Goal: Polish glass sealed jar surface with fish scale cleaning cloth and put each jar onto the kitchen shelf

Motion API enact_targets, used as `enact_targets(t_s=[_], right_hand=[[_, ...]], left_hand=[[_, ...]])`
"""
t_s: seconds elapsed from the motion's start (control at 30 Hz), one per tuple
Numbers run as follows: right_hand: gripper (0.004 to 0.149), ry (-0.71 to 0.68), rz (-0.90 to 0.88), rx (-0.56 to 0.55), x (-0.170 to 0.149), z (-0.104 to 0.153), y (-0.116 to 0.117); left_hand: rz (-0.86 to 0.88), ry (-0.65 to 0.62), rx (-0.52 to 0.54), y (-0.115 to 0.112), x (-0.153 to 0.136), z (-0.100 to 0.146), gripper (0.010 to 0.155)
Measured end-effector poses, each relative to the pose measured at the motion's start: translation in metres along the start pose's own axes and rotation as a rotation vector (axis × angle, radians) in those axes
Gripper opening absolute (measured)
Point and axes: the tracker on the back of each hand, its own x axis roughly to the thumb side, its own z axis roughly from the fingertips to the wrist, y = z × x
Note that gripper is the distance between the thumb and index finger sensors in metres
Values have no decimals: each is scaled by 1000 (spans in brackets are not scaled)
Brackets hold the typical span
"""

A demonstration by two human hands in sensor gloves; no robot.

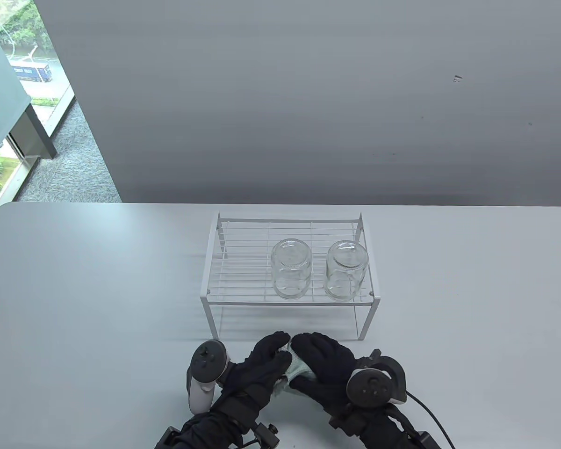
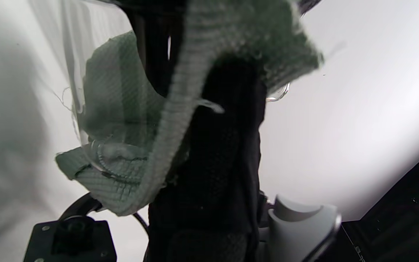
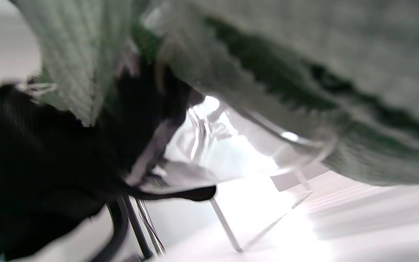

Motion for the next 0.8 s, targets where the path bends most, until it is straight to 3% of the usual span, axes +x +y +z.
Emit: enact_targets(t_s=[0.07,0.13,0.33,0.47,0.6,0.67,0.8], right_hand=[[62,69,-164,-44,-13,4,-4],[60,82,-200,-47,-18,7,-6],[65,-61,96,98,3,3,-2],[77,-80,152,158,11,-2,11],[81,61,-97,113,-1,2,15],[75,167,-311,40,-14,7,14],[63,309,-565,-46,-28,15,17]], left_hand=[[50,18,17,3,-2,2,55],[84,34,47,7,-6,2,54],[104,38,94,14,-11,2,55],[-72,-64,52,2,0,1,56],[-200,-143,-2,-8,9,2,57],[-159,-134,-20,-8,8,2,56],[-70,-96,-4,-4,1,3,55]])
